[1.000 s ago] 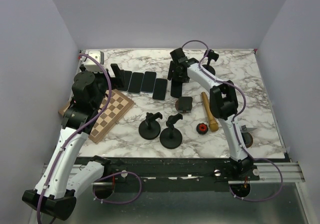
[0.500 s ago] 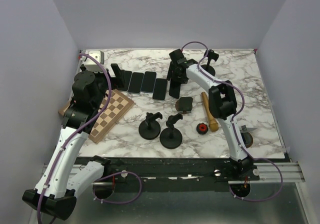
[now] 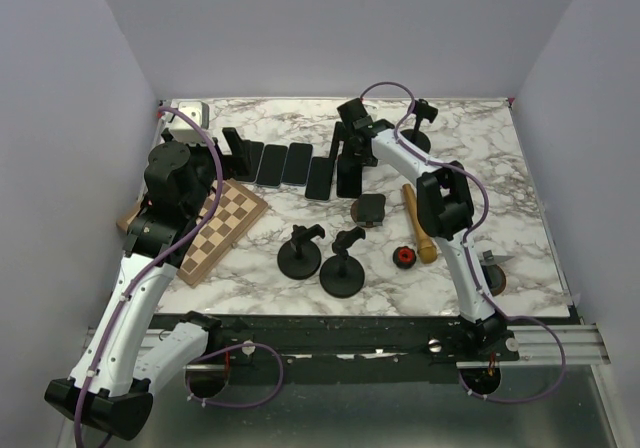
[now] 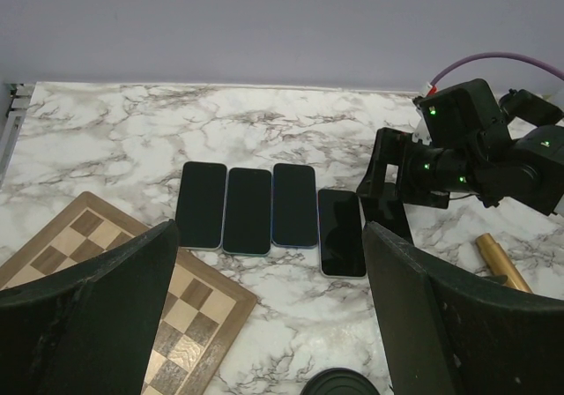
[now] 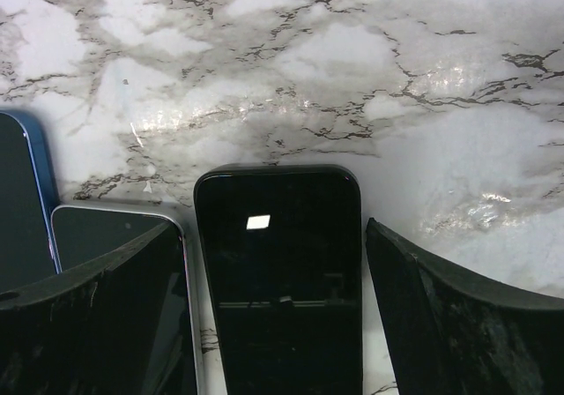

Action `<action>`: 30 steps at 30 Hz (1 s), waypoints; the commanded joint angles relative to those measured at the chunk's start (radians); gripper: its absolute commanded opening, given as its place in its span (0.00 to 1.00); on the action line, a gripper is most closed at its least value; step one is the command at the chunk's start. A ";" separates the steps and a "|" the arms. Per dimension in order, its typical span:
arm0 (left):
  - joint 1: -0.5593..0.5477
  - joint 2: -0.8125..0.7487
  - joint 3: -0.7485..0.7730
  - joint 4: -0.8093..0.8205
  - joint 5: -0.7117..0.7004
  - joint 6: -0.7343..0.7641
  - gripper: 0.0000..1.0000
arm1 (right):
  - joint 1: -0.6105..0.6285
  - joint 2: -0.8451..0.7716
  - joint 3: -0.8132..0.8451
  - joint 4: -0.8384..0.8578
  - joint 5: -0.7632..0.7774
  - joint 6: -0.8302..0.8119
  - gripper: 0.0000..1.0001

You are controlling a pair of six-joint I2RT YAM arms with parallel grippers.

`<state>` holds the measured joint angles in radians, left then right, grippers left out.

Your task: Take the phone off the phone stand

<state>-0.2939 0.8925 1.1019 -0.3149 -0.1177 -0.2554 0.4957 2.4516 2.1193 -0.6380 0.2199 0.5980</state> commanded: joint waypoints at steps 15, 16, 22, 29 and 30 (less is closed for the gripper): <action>0.008 -0.019 -0.005 0.024 0.038 -0.002 0.92 | -0.002 -0.128 -0.004 -0.037 0.009 -0.105 1.00; 0.007 -0.021 -0.005 0.025 0.038 -0.002 0.92 | -0.003 -0.162 0.003 -0.044 0.021 -0.115 1.00; 0.007 -0.021 -0.008 0.025 0.041 -0.012 0.92 | -0.002 -0.440 -0.127 0.011 0.043 -0.135 1.00; -0.020 -0.074 -0.043 0.065 0.052 -0.021 0.93 | -0.002 -0.884 -0.537 0.271 0.064 -0.180 1.00; -0.025 -0.088 -0.052 0.080 0.050 -0.020 0.93 | -0.002 -0.945 -0.592 0.299 0.072 -0.189 1.00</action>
<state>-0.2996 0.8639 1.0847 -0.2966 -0.0914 -0.2665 0.4957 1.6630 1.7035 -0.4786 0.2501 0.4549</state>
